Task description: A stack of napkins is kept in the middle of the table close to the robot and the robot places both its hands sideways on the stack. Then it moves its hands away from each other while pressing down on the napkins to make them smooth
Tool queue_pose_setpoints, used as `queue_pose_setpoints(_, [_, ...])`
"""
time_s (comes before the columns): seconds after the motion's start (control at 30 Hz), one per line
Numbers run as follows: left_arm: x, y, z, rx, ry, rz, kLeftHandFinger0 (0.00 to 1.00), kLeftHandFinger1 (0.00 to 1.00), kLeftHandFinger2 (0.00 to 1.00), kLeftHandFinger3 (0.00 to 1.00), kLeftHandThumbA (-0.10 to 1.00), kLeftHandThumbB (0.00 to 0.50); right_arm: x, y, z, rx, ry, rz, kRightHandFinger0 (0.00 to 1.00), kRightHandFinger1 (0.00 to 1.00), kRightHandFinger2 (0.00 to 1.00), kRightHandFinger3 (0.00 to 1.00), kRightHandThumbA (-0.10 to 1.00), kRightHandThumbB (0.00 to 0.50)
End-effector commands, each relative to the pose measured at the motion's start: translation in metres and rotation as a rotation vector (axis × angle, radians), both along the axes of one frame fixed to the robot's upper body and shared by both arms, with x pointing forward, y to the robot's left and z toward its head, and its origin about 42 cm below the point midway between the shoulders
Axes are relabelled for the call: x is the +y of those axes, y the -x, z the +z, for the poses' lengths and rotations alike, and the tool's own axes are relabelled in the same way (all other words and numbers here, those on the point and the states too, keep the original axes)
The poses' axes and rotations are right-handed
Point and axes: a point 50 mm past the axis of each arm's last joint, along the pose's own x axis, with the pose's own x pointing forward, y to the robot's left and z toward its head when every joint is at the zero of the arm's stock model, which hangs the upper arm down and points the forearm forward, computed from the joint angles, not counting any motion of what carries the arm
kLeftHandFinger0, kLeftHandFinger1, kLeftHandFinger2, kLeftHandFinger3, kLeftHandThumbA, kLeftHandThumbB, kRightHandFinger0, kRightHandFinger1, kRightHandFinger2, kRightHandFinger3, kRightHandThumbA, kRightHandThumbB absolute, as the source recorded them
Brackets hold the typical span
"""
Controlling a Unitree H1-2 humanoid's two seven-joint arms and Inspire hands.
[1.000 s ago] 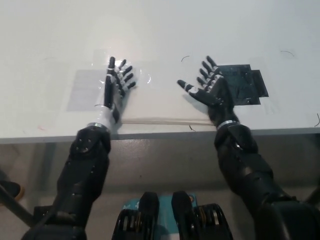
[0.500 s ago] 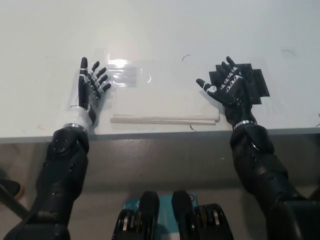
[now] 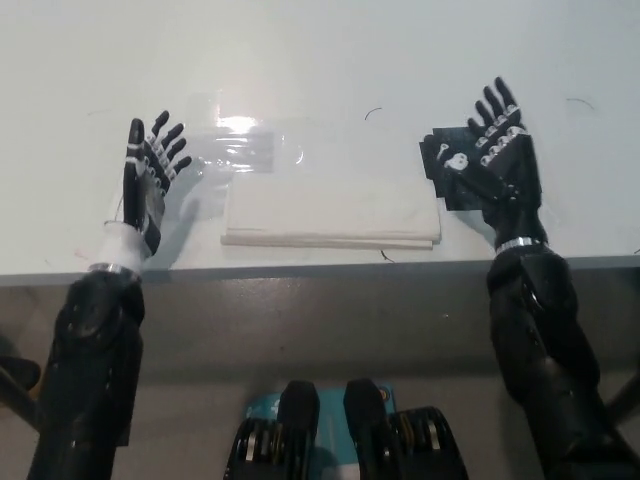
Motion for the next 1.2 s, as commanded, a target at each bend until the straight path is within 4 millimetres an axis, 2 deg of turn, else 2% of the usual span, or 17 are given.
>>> queue_pose_setpoints(0.0, [-0.034,0.077,0.108,-0.459,-0.205,-0.157,1.0,1.0,1.0,1.0,1.0,0.25,0.008,0.088,0.129,-0.48,0.14,0.059,1.0,1.0,1.0,1.0,1.0,0.324])
queue_pose_setpoints(0.03, [-0.04,0.096,0.115,-0.52,-0.209,-0.181,1.0,1.0,1.0,1.0,1.0,0.299,0.005,0.109,0.134,-0.53,0.151,0.057,1.0,1.0,1.0,1.0,1.0,0.37])
queue_pose_setpoints(0.07, [-0.042,0.105,0.117,-0.542,-0.209,-0.193,1.0,1.0,1.0,1.0,1.0,0.309,0.004,0.119,0.136,-0.555,0.155,0.062,1.0,1.0,1.0,1.0,1.0,0.374])
queue_pose_setpoints(0.17, [-0.045,0.139,0.121,-0.597,-0.15,-0.225,1.0,1.0,1.0,1.0,1.0,0.327,0.003,0.156,0.137,-0.632,0.18,0.065,1.0,1.0,1.0,1.0,1.0,0.302])
queue_pose_setpoints(0.3, [-0.043,0.175,0.115,-0.56,-0.117,-0.248,1.0,1.0,1.0,1.0,1.0,0.373,0.0,0.193,0.124,-0.619,0.196,0.095,1.0,1.0,1.0,1.0,1.0,0.314])
queue_pose_setpoints(0.4, [-0.037,0.202,0.096,-0.553,-0.108,-0.268,1.0,1.0,1.0,1.0,1.0,0.358,-0.001,0.219,0.101,-0.59,0.206,0.107,1.0,1.0,1.0,1.0,1.0,0.317])
queue_pose_setpoints(0.47, [-0.033,0.221,0.08,-0.535,-0.116,-0.262,1.0,1.0,1.0,1.0,1.0,0.346,-0.003,0.232,0.081,-0.544,0.223,0.096,1.0,1.0,1.0,1.0,1.0,0.291])
queue_pose_setpoints(0.57, [-0.031,0.239,0.063,-0.47,-0.13,-0.242,1.0,1.0,1.0,1.0,1.0,0.362,-0.006,0.239,0.06,-0.476,0.221,0.108,1.0,1.0,1.0,1.0,1.0,0.265])
queue_pose_setpoints(0.63, [-0.031,0.248,0.051,-0.428,-0.117,-0.243,1.0,1.0,1.0,1.0,1.0,0.351,-0.008,0.244,0.048,-0.434,0.221,0.106,1.0,1.0,1.0,1.0,1.0,0.263])
queue_pose_setpoints(0.67, [-0.03,0.256,0.033,-0.354,-0.116,-0.226,1.0,1.0,1.0,1.0,1.0,0.358,-0.009,0.25,0.029,-0.38,0.227,0.092,1.0,1.0,1.0,1.0,1.0,0.255])
queue_pose_setpoints(0.73, [-0.027,0.256,0.018,-0.286,-0.116,-0.214,1.0,1.0,1.0,1.0,1.0,0.396,-0.008,0.251,0.012,-0.328,0.221,0.1,1.0,1.0,1.0,1.0,1.0,0.258])
queue_pose_setpoints(0.8, [-0.023,0.255,0.006,-0.261,-0.133,-0.191,1.0,1.0,1.0,1.0,1.0,0.402,-0.006,0.252,0.0,-0.29,0.21,0.101,1.0,1.0,1.0,1.0,1.0,0.254])
queue_pose_setpoints(0.87, [-0.021,0.254,-0.008,-0.228,-0.141,-0.167,1.0,1.0,1.0,1.0,1.0,0.385,-0.005,0.252,-0.015,-0.243,0.217,0.098,1.0,1.0,1.0,1.0,1.0,0.25])
queue_pose_setpoints(0.9, [-0.019,0.255,-0.017,-0.209,-0.154,-0.175,1.0,1.0,1.0,1.0,1.0,0.342,-0.004,0.253,-0.025,-0.219,0.221,0.11,1.0,1.0,1.0,1.0,1.0,0.231])
queue_pose_setpoints(0.93, [-0.019,0.253,-0.027,-0.177,-0.152,-0.174,1.0,1.0,1.0,1.0,1.0,0.327,-0.004,0.252,-0.033,-0.199,0.229,0.106,1.0,1.0,1.0,1.0,1.0,0.206])
queue_pose_setpoints(1.07, [-0.016,0.246,-0.045,-0.105,-0.151,-0.174,1.0,1.0,1.0,1.0,1.0,0.3,-0.005,0.248,-0.046,-0.164,0.244,0.109,1.0,1.0,1.0,1.0,1.0,0.17])
queue_pose_setpoints(1.17, [-0.015,0.235,-0.053,-0.039,-0.138,-0.177,1.0,1.0,1.0,1.0,1.0,0.32,-0.007,0.238,-0.056,-0.13,0.245,0.105,1.0,1.0,1.0,1.0,1.0,0.171])
